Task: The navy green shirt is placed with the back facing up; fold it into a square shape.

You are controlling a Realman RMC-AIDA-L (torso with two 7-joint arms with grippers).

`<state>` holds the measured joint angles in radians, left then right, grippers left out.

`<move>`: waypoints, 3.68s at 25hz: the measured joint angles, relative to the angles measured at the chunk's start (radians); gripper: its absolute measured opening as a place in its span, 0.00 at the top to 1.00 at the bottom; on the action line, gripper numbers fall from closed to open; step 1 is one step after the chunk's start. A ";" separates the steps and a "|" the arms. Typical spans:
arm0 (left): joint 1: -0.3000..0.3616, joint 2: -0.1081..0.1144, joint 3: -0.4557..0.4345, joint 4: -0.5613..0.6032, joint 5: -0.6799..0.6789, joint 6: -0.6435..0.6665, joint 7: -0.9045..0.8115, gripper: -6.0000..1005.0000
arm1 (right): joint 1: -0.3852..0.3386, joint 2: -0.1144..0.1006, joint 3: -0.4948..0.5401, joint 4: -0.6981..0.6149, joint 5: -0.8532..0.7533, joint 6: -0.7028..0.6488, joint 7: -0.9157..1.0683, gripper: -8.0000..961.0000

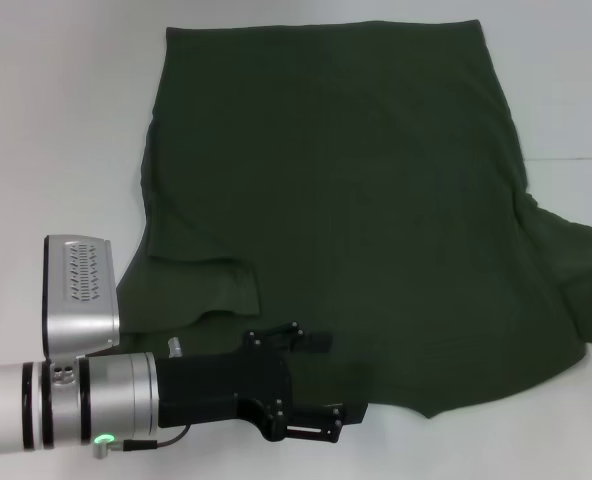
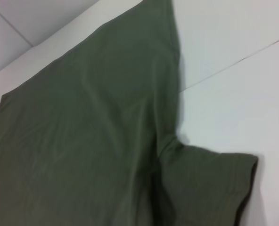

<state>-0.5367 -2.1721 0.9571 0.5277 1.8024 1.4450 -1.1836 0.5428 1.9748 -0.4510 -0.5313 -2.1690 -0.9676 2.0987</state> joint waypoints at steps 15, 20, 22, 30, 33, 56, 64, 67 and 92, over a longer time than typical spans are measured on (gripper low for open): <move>0.003 -0.002 0.000 0.000 -0.002 0.009 -0.018 0.06 | -0.035 -0.043 0.006 -0.010 -0.007 0.090 0.000 0.97; 0.003 -0.002 0.000 0.000 -0.002 0.010 -0.018 0.06 | -0.041 -0.058 0.004 -0.011 -0.007 0.123 0.000 0.96; 0.003 -0.002 0.000 0.000 -0.002 0.011 -0.018 0.06 | -0.041 -0.063 0.004 -0.011 -0.007 0.125 0.000 0.96; 0.002 -0.001 0.000 0.000 -0.002 0.012 -0.018 0.06 | -0.017 -0.065 0.001 -0.021 -0.004 0.128 -0.024 0.94; 0.000 -0.001 0.000 0.000 -0.002 0.012 -0.024 0.05 | -0.001 -0.065 0.001 -0.034 -0.004 0.134 -0.025 0.94; -0.005 -0.001 0.000 0.000 -0.001 0.010 -0.043 0.06 | 0.118 -0.058 -0.076 -0.057 -0.002 0.130 -0.038 0.91; -0.007 -0.001 0.000 0.000 -0.014 0.012 -0.044 0.05 | 0.263 -0.003 -0.171 -0.017 -0.007 0.089 -0.012 0.90; -0.009 -0.002 0.001 0.000 -0.021 0.012 -0.051 0.05 | 0.311 0.050 -0.267 -0.015 -0.009 0.132 -0.026 0.89; -0.002 -0.002 0.000 -0.014 -0.025 0.011 -0.068 0.05 | 0.130 -0.046 -0.343 -0.110 -0.069 0.032 0.244 0.10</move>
<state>-0.5383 -2.1737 0.9572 0.5138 1.7778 1.4558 -1.2518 0.6725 1.9285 -0.7942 -0.6414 -2.2378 -0.9357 2.3431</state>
